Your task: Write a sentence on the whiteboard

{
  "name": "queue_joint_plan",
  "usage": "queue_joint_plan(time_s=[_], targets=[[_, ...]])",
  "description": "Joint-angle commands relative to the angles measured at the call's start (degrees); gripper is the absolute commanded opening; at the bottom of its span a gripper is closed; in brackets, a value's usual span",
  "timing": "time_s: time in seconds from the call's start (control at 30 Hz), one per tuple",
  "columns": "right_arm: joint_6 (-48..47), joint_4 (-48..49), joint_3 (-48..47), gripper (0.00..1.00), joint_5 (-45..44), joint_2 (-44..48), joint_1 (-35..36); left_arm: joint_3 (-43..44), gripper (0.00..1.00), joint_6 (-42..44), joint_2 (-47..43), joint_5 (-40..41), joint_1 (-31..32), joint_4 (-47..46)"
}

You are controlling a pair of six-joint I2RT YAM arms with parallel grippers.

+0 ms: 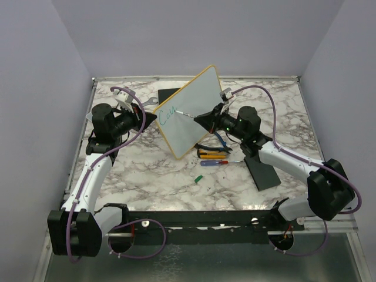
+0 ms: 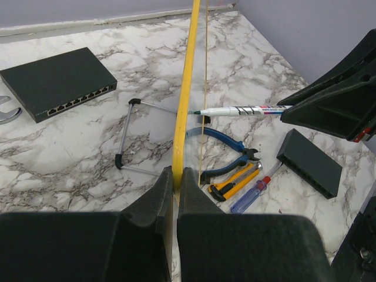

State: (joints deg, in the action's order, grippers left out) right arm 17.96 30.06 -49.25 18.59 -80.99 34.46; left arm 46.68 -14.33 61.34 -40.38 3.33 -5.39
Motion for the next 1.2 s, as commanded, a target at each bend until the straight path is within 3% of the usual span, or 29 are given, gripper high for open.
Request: queue_joint_plan(time_s=[0.0, 0.83, 1.17], targets=[[-0.58, -2.60, 1.33, 0.01, -2.08, 0.07, 0.00, -0.23, 0.00, 1.10, -1.42, -0.84, -0.01, -1.62], [-2.19, -3.52, 0.26, 0.01, -6.86, 0.92, -0.08, -0.22, 0.00, 1.13, -1.49, -0.92, -0.08, -1.61], [-1.94, -2.45, -0.04, 0.01, -4.81, 3.91, -0.03, -0.25, 0.00, 1.20, -1.58, -0.84, -0.02, -1.58]])
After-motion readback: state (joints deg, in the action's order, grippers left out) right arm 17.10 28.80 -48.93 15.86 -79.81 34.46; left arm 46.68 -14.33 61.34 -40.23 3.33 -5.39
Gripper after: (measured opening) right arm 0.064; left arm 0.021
